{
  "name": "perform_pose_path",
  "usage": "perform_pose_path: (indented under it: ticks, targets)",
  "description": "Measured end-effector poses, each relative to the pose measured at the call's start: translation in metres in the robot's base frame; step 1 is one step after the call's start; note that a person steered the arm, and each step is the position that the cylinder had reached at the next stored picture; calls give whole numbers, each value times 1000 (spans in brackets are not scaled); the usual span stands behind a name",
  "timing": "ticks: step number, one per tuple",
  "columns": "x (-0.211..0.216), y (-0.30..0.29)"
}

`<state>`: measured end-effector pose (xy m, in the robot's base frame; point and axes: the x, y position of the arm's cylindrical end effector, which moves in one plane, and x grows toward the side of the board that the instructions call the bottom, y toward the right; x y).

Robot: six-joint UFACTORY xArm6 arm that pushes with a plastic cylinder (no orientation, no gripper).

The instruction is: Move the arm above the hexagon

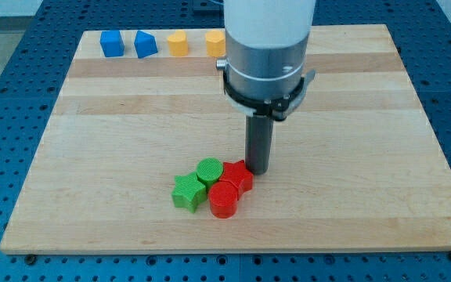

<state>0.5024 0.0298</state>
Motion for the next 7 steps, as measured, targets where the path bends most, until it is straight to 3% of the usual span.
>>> perform_pose_path:
  ticks: [6,7]
  targets:
    - [-293,17]
    - [-309,4]
